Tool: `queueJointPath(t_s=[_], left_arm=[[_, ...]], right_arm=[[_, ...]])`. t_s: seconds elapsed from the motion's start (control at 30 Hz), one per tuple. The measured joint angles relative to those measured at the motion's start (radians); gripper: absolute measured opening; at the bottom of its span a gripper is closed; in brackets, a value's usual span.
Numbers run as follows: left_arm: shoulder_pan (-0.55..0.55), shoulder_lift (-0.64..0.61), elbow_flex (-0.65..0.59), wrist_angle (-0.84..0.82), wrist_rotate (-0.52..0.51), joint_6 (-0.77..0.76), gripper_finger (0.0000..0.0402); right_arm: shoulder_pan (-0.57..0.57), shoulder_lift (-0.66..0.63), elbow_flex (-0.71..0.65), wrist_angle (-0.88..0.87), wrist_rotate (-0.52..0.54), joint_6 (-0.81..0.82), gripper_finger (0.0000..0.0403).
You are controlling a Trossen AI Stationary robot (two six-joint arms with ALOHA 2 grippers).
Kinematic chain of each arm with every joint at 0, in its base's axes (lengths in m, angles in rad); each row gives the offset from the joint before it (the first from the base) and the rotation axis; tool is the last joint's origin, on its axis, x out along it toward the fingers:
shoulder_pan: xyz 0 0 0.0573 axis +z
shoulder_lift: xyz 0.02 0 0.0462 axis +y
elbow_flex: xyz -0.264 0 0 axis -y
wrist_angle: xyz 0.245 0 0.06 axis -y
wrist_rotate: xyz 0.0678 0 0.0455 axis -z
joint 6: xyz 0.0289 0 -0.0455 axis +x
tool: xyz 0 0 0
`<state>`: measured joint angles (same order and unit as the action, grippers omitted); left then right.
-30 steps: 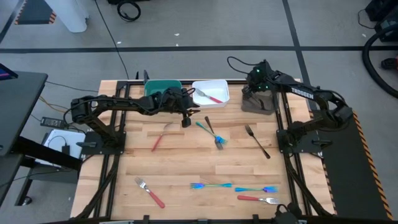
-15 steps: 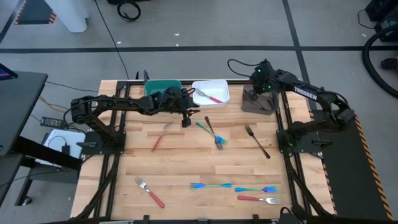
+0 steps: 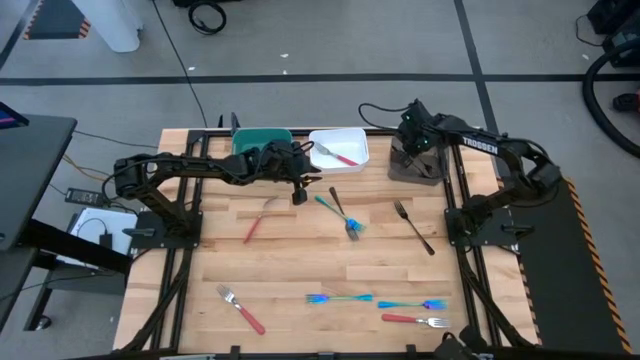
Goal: Sort silverware by color (type)
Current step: Put the black fork into the black bin, then put the iridescent blue fork into the green bin
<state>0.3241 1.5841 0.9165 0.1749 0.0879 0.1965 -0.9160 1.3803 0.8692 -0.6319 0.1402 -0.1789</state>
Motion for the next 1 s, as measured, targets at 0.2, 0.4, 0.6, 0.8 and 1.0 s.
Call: queueJointPath(t_s=[0.2, 0.4, 0.6, 0.8, 1.0], left_arm=[[0.000, 0.000, 0.000, 0.000, 0.000, -0.001, 0.0100], [0.002, 0.000, 0.000, 0.000, -0.031, -0.001, 0.0100], [0.021, 0.000, 0.000, 0.000, -0.033, -0.002, 0.0100], [0.002, 0.032, 0.000, 0.004, 0.032, -0.002, 0.0100], [-0.031, 0.104, 0.000, 0.051, 0.044, 0.013, 0.0100]], right_arm=[[0.024, -0.020, 0.000, -0.004, 0.022, 0.000, 0.0097], [0.057, -0.056, 0.000, -0.027, 0.150, 0.000, 0.0114], [0.104, -0.157, 0.000, -0.040, 0.172, 0.020, 0.0114], [0.177, -0.303, 0.000, -0.070, -0.009, 0.179, 0.0114], [0.247, -0.392, 0.000, -0.076, -0.083, 0.258, 0.0114]])
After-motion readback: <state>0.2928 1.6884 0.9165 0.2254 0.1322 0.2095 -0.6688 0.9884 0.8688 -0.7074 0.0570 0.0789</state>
